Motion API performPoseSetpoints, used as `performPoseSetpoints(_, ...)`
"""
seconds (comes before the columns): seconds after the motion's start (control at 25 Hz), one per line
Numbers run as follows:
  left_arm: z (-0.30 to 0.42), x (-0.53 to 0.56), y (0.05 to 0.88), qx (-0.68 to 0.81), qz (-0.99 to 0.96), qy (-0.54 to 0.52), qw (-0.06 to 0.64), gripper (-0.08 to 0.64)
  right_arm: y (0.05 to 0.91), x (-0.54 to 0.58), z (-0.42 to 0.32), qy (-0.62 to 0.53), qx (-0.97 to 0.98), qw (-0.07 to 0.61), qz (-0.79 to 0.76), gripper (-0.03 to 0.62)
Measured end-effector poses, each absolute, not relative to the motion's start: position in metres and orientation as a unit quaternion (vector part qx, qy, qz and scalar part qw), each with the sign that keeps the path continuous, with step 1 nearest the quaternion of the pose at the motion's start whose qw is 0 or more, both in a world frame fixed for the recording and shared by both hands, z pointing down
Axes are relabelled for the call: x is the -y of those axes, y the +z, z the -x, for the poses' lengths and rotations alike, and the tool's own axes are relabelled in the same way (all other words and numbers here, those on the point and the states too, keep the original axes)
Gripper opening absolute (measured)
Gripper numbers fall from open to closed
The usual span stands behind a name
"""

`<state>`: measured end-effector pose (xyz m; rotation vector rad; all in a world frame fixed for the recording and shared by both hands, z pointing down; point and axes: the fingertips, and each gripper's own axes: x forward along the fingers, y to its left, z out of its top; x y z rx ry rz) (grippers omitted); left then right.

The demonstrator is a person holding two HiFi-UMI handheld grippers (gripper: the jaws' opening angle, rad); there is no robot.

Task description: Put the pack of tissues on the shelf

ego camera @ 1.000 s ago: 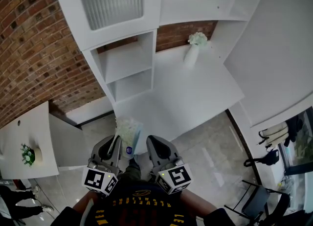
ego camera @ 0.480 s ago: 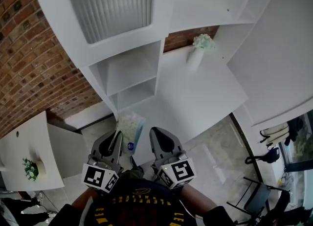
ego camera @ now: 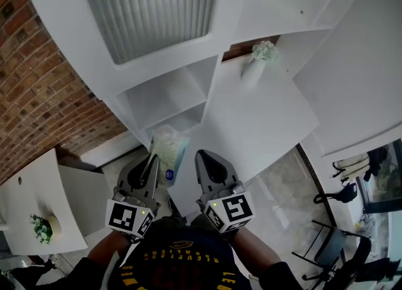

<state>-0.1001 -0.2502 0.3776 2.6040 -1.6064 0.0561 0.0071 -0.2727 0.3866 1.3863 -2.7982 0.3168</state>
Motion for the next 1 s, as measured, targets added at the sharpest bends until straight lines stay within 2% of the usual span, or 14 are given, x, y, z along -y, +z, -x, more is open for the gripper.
performPoseSetpoints(1.0, 0.096, 0.414, 0.395, 0.610, -0.790, 0.054, -0.003, 0.015, 0.397, 0.400, 0.027, 0.097, 0.906, 0.020, -0.411, 0.006)
